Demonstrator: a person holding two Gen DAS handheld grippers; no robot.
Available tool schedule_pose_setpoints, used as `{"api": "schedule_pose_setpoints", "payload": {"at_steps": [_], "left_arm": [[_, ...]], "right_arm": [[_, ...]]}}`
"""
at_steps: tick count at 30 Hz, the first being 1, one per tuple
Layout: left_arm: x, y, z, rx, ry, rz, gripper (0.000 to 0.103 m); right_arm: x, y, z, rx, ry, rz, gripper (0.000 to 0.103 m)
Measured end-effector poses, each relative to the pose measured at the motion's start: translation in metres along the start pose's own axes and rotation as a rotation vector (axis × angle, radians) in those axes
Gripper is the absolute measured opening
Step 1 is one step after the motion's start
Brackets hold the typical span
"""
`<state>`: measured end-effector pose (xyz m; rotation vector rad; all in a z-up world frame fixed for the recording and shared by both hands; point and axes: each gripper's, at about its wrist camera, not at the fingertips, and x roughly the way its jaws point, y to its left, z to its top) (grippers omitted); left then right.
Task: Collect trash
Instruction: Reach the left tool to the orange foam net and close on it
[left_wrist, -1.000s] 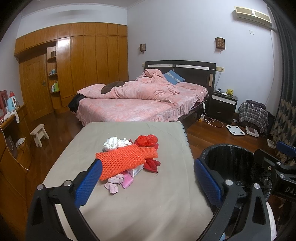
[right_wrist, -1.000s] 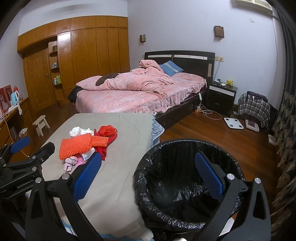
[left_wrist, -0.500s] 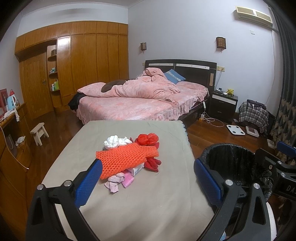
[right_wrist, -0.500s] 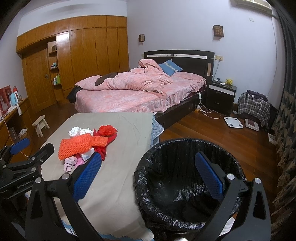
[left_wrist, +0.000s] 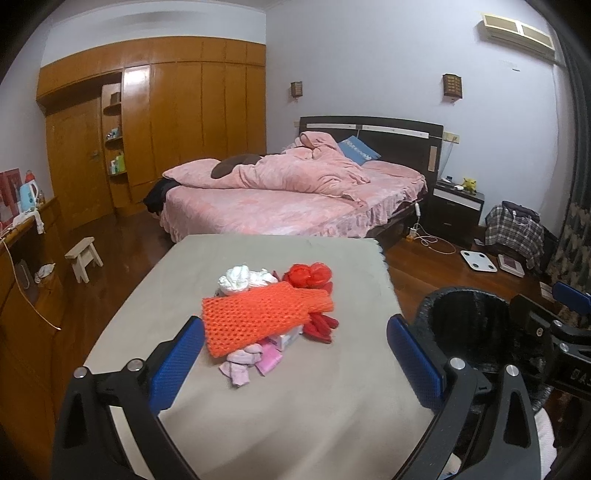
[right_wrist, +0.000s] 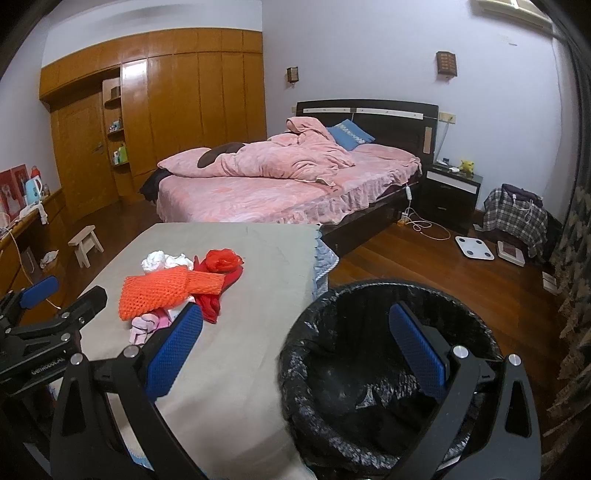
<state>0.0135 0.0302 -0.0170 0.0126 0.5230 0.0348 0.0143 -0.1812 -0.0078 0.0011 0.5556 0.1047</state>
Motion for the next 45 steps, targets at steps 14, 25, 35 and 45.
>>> {"api": "schedule_pose_setpoints", "payload": {"at_steps": [14, 25, 35, 45], "left_arm": [[0.055, 0.087, -0.009, -0.041, 0.018, 0.205, 0.097], [0.111, 0.094, -0.013, -0.067, 0.053, 0.131, 0.097], [0.168, 0.081, -0.019, -0.065, 0.138, 0.077, 0.097], [0.179, 0.072, -0.029, -0.048, 0.172, 0.013, 0.059]], "right_arm": [[0.096, 0.054, 0.018, -0.059, 0.045, 0.101, 0.098], [0.162, 0.078, 0.014, -0.102, 0.095, 0.093, 0.098], [0.189, 0.075, 0.011, -0.118, 0.113, 0.073, 0.098], [0.197, 0.082, 0.002, -0.134, 0.128, 0.078, 0.098]]}}
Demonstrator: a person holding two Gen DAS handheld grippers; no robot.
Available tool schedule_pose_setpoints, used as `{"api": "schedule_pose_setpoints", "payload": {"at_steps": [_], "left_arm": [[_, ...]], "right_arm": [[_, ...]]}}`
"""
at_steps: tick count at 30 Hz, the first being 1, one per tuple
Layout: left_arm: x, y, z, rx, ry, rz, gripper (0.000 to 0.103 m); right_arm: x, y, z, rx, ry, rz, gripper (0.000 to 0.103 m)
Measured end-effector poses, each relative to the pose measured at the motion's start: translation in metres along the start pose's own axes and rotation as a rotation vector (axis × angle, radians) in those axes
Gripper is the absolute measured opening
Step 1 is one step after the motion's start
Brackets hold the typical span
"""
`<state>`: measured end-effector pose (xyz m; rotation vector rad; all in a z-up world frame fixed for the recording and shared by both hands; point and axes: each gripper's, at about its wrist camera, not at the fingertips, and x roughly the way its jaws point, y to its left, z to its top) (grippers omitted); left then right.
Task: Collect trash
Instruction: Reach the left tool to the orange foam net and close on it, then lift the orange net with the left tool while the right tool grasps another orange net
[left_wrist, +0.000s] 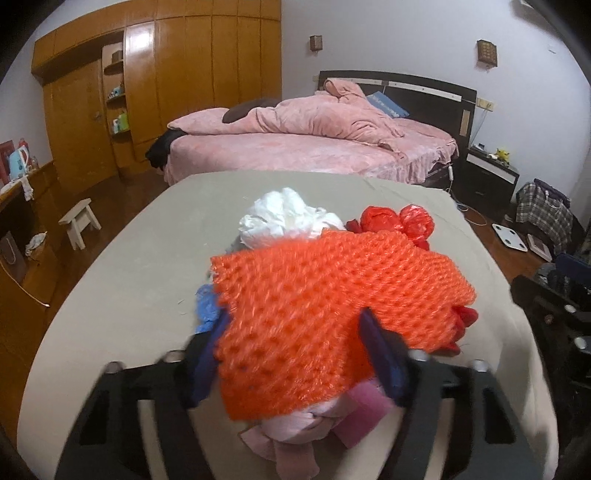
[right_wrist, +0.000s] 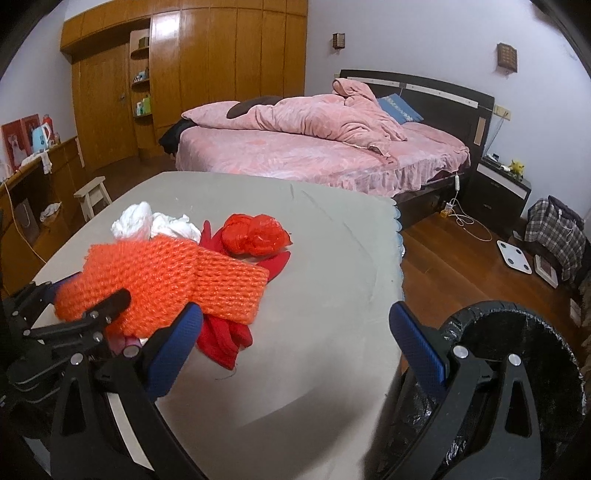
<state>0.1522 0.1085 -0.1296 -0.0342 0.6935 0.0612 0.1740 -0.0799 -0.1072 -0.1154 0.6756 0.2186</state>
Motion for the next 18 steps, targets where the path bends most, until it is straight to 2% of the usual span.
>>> {"api": "schedule_pose_setpoints", "payload": {"at_steps": [2, 5, 8, 18], "left_arm": [[-0.003, -0.002, -0.001, 0.006, -0.01, 0.0, 0.044], [-0.008, -0.003, -0.001, 0.004, -0.024, -0.021, 0.035], [-0.015, -0.003, 0.0, -0.003, -0.042, -0.01, 0.034], [-0.049, 0.022, 0.011, -0.078, -0.106, -0.043, 0.034]], "right_arm": [[0.0, -0.001, -0.001, 0.005, 0.002, 0.001, 0.098], [-0.003, -0.001, 0.0, 0.011, -0.002, 0.001, 0.098], [-0.004, -0.002, 0.002, 0.009, -0.009, 0.002, 0.098], [-0.012, 0.004, 0.013, 0.011, -0.041, 0.024, 0.098]]}}
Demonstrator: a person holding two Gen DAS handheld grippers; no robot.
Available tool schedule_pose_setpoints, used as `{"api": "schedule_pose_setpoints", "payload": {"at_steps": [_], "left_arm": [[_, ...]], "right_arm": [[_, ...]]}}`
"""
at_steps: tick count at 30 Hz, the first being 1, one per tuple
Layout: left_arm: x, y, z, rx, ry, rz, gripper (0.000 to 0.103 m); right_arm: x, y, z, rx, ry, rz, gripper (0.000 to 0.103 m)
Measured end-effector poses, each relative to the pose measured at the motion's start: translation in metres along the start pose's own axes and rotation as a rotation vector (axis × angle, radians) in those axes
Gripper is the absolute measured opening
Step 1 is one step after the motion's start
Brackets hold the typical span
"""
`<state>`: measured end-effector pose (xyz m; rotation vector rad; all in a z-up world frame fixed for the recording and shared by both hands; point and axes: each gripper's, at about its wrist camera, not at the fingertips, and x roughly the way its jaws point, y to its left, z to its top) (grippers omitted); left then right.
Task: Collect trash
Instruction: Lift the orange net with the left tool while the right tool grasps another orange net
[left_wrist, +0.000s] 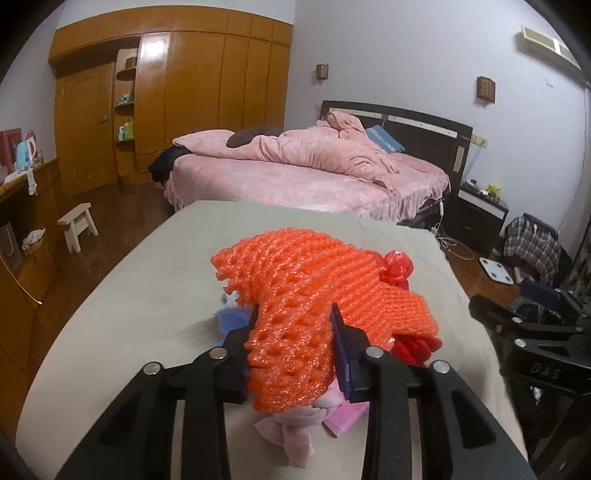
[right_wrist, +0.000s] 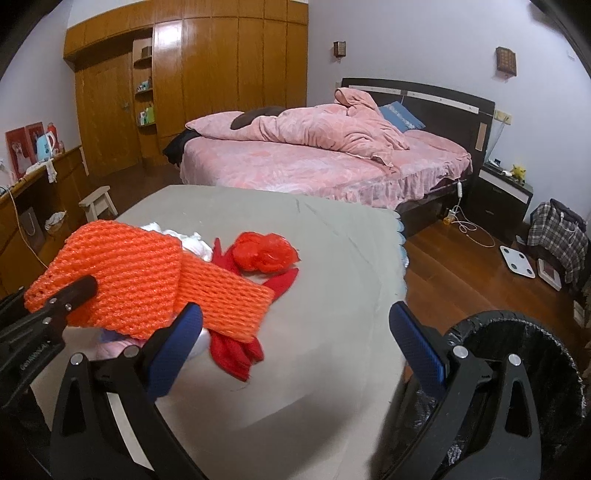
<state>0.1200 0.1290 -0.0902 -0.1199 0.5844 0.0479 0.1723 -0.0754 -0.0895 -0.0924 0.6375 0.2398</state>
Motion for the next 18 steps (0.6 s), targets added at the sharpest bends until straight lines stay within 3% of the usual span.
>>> {"api": "schedule_pose_setpoints", "payload": {"at_steps": [9, 18], "left_arm": [[-0.001, 0.033, 0.004, -0.031, -0.025, 0.111, 0.034], [0.015, 0.046, 0.0, -0.04, -0.002, 0.131, 0.034]], "right_arm": [[0.029, 0.025, 0.012, 0.022, 0.019, 0.072, 0.098], [0.082, 0.057, 0.01, -0.007, 0.118, 0.13, 0.098]]}}
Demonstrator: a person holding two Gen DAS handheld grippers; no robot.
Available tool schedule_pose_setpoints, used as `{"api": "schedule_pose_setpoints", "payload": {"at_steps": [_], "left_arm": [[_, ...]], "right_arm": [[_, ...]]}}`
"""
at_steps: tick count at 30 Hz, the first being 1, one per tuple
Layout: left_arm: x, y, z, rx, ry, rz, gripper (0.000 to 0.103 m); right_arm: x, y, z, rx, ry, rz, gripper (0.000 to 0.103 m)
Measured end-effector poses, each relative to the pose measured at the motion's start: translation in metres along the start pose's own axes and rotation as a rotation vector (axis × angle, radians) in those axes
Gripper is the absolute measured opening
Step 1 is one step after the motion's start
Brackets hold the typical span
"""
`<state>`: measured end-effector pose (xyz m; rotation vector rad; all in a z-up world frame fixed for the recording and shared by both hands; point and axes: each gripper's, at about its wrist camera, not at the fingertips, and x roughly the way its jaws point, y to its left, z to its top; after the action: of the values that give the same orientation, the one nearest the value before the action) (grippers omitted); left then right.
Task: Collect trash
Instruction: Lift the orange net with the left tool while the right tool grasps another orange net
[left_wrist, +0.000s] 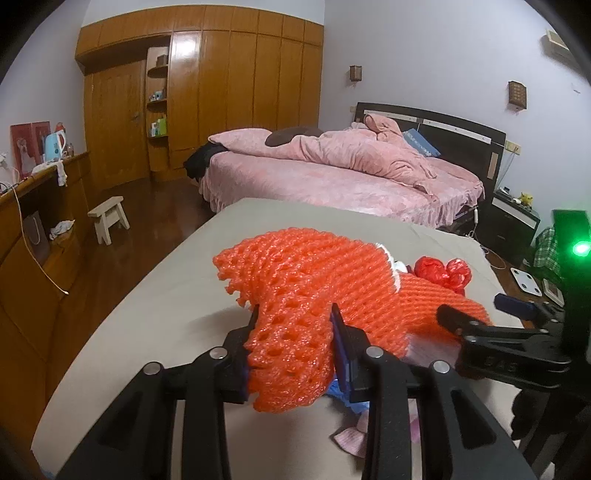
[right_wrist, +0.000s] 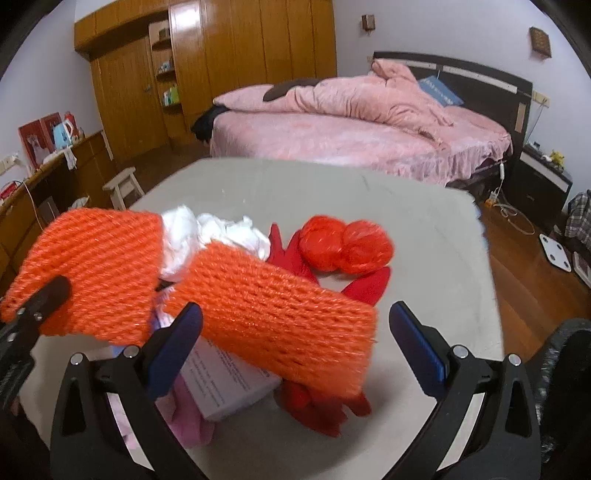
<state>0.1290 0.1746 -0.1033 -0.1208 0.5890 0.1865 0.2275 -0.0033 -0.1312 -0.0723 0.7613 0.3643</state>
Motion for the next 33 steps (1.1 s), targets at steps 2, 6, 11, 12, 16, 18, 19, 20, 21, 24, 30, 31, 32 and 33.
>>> {"api": "schedule_pose_setpoints", "payload": {"at_steps": [2, 6, 11, 12, 16, 18, 19, 20, 21, 24, 30, 31, 32, 33], "left_arm": [[0.002, 0.003, -0.002, -0.001, 0.005, 0.002, 0.034], [0.004, 0.006, -0.004, 0.0, 0.009, 0.003, 0.034], [0.006, 0.004, -0.004, -0.002, 0.015, 0.0, 0.034], [0.006, 0.004, -0.004, -0.001, 0.016, -0.001, 0.034], [0.001, 0.001, -0.002, 0.008, 0.007, -0.006, 0.034], [-0.002, -0.001, 0.0, 0.013, 0.001, -0.01, 0.034], [-0.005, -0.003, 0.002, 0.017, -0.005, -0.014, 0.034], [-0.007, -0.004, 0.002, 0.019, -0.01, -0.016, 0.034], [-0.01, -0.006, 0.003, 0.022, -0.015, -0.019, 0.034], [-0.02, -0.012, 0.008, 0.03, -0.034, -0.035, 0.034], [-0.046, -0.037, 0.018, 0.055, -0.075, -0.087, 0.034], [-0.05, -0.042, 0.019, 0.06, -0.079, -0.096, 0.034], [-0.052, -0.046, 0.019, 0.064, -0.082, -0.103, 0.034], [-0.055, -0.05, 0.019, 0.068, -0.084, -0.111, 0.034]], "right_arm": [[0.009, 0.002, -0.002, 0.0, 0.026, 0.012, 0.098], [0.013, 0.005, -0.007, 0.009, 0.039, 0.073, 0.081], [0.009, 0.004, -0.007, 0.017, 0.063, 0.184, 0.051], [0.008, 0.004, -0.006, 0.011, 0.066, 0.193, 0.043], [-0.003, 0.008, -0.001, -0.032, 0.058, 0.189, 0.025], [-0.011, 0.005, 0.001, -0.031, 0.039, 0.183, 0.024], [-0.018, 0.003, 0.003, -0.024, 0.023, 0.183, 0.024], [-0.022, 0.001, 0.005, -0.019, 0.012, 0.184, 0.024], [-0.026, -0.003, 0.007, -0.016, 0.002, 0.185, 0.024], [-0.047, -0.01, 0.012, -0.003, -0.038, 0.188, 0.024], [-0.088, -0.027, 0.017, 0.025, -0.104, 0.178, 0.024], [-0.097, -0.032, 0.017, 0.031, -0.117, 0.173, 0.024], [-0.104, -0.035, 0.016, 0.038, -0.127, 0.168, 0.024], [-0.112, -0.041, 0.015, 0.045, -0.138, 0.161, 0.024]]}}
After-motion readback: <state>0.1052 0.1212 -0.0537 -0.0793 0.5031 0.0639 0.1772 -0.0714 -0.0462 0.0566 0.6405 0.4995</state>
